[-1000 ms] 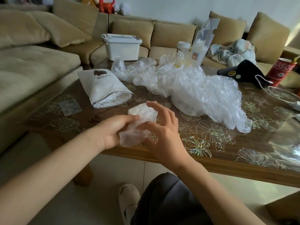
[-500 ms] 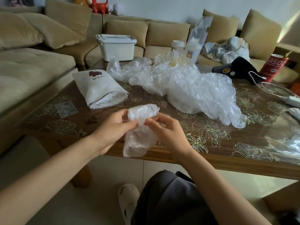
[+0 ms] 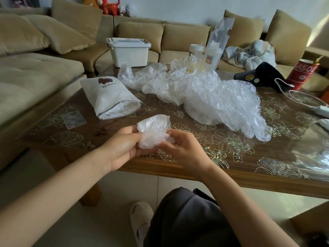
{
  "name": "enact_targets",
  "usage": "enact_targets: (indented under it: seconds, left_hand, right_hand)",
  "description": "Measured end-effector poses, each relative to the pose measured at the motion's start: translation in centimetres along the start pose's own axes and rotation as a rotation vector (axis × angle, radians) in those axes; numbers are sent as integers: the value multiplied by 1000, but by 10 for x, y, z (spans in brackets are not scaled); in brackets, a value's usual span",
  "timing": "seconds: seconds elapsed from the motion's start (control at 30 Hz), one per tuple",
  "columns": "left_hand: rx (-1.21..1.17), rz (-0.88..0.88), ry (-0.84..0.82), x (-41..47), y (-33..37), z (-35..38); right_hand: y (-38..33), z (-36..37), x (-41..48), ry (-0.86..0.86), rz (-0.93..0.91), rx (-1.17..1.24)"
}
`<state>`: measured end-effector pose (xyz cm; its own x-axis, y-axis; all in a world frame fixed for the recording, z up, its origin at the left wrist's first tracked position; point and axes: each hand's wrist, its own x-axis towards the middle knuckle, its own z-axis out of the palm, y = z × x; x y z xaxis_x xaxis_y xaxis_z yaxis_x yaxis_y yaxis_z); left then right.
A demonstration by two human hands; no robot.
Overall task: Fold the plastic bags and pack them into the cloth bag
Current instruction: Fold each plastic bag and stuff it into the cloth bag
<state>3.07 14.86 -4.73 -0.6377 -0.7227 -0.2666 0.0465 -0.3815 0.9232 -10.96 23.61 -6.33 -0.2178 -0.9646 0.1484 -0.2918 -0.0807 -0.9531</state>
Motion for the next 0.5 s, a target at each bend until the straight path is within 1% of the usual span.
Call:
enact_targets:
  seconds: [0.17,0.27,0.33,0.37,0.43,0.47,0.5]
  left_hand:
    - [141,54,8,-4,-3,7]
    - [82,-1,-145,-6,2,4]
    - [136,-23,-223,-7,5,2]
    - [219,-18,-221,-9,6,2]
    - [442,20,-142,-11,4,2]
    - [515,50,-86,-10,3,1]
    - [539,78,-46,-9,2,0]
  right_hand:
    - [-2,2,1,40,156,23]
    - [1,5,5,90,203,-25]
    - [1,5,5,101,210,-57]
    - [0,5,5,100,211,-69]
    - [-1,4,4,84,220,-83]
    - [-1,4,4,74,216,-93]
    - [-1,4,3,75,207,-105]
